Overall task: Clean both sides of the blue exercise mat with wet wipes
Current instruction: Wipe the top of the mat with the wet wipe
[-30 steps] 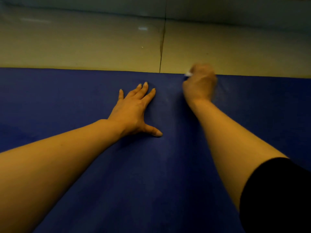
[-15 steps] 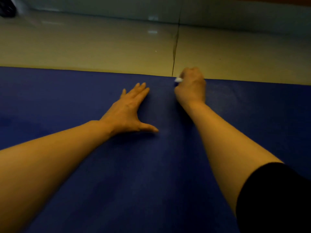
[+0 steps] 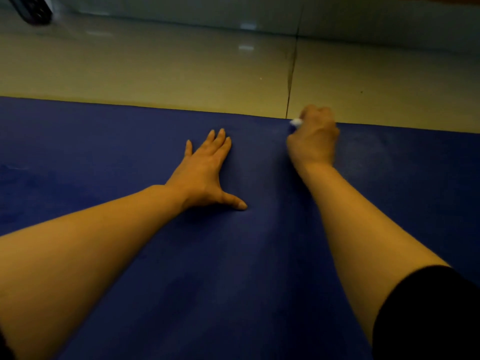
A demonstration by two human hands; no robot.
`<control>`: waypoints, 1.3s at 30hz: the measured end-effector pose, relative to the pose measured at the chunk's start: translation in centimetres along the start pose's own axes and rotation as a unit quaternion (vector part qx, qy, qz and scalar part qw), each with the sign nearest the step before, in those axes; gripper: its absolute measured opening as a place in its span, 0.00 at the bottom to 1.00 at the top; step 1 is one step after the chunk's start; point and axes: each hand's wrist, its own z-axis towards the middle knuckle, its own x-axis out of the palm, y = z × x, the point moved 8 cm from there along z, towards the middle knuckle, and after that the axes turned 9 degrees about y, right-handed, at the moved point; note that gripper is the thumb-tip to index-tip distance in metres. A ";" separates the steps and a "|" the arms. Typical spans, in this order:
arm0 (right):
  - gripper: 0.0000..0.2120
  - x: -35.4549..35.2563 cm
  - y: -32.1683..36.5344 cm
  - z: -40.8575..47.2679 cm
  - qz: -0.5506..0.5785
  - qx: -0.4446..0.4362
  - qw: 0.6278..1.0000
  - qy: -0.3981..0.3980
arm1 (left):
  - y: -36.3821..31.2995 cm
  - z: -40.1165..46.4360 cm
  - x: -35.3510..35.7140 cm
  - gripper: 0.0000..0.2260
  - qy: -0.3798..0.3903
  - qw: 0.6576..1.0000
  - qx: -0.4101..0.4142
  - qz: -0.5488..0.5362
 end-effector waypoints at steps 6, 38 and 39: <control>0.10 3.5 4.9 -2.0 -0.009 -0.041 0.998 0.053 | -0.1 0.2 0.0 0.62 -0.009 1.000 0.003 -0.012; 0.07 4.1 4.7 -9.3 -0.022 -0.147 0.984 0.097 | -3.0 -2.7 2.3 0.48 0.017 0.999 0.034 0.006; 0.07 3.7 4.0 -8.9 -0.032 -0.146 0.984 0.098 | -3.0 -2.7 2.3 0.48 0.018 0.999 0.034 0.011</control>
